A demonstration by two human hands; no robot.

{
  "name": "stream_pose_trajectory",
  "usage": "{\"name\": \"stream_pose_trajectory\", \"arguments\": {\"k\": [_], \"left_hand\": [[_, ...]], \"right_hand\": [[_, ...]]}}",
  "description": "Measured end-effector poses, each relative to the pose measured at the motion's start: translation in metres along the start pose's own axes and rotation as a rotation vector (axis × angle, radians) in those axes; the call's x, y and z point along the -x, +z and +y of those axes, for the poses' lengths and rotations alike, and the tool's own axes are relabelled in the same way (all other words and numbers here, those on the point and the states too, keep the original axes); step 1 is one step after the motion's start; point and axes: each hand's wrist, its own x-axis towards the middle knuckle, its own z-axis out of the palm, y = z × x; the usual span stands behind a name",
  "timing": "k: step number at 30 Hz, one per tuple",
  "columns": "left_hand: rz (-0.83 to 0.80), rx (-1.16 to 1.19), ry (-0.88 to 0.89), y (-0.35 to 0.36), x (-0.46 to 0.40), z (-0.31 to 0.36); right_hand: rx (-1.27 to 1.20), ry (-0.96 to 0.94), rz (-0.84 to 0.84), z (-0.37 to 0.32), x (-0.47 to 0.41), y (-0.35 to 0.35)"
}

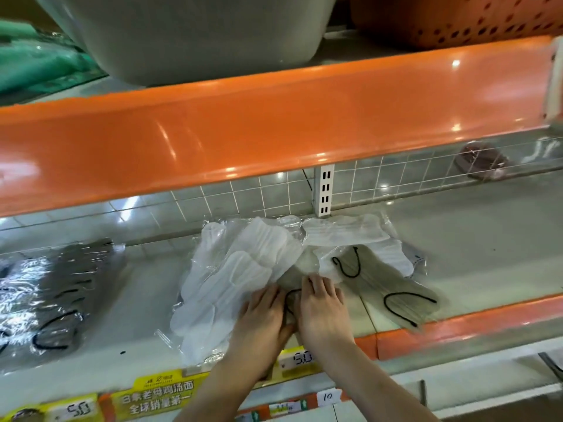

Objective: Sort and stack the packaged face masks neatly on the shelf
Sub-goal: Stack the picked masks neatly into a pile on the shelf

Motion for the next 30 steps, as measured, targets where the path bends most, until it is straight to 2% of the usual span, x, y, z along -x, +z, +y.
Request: {"name": "stream_pose_trajectory", "arguments": {"k": [5, 7, 10, 12, 14, 15, 18, 20, 21, 24, 27, 30], "left_hand": [[-0.114, -0.050, -0.025, -0.003, -0.007, 0.004], [-0.090, -0.069, -0.037, -0.001, -0.010, 0.005], [-0.033, 0.007, -0.026, 0.001, -0.014, 0.006], [0.004, 0.037, -0.021, 0.002, -0.018, 0.007], [0.095, 0.037, 0.016, 0.001, -0.020, 0.008], [0.117, 0.018, 0.028, -0.001, -0.019, 0.010], [0.097, 0.004, -0.035, -0.005, -0.015, 0.012], [0.098, 0.120, -0.091, -0.004, -0.013, 0.008], [0.101, 0.257, -0.124, -0.007, -0.012, 0.008], [0.127, 0.630, -0.161, -0.004, -0.008, 0.008], [0.176, 0.699, -0.265, -0.013, 0.000, 0.018], [0.191, 0.776, -0.407, -0.021, 0.000, 0.025]], "right_hand": [[0.030, 0.002, -0.115, -0.001, -0.005, -0.007], [0.066, 0.027, -0.136, -0.002, -0.009, -0.013], [0.096, -0.059, -0.210, -0.004, -0.014, -0.023], [0.084, -0.050, -0.254, -0.004, -0.020, -0.028], [0.071, -0.058, -0.120, -0.007, -0.021, -0.026], [0.040, -0.056, -0.124, -0.008, -0.020, -0.025], [-0.029, -0.079, -0.036, -0.005, -0.015, -0.013], [-0.065, -0.102, -0.050, -0.004, -0.013, -0.017], [-0.084, -0.096, -0.078, -0.005, -0.013, -0.020], [-0.242, 0.052, -0.178, -0.005, -0.018, -0.033], [-0.438, 0.157, -0.210, -0.002, -0.022, -0.042], [-0.512, 0.199, -0.199, 0.003, -0.020, -0.057]]}}
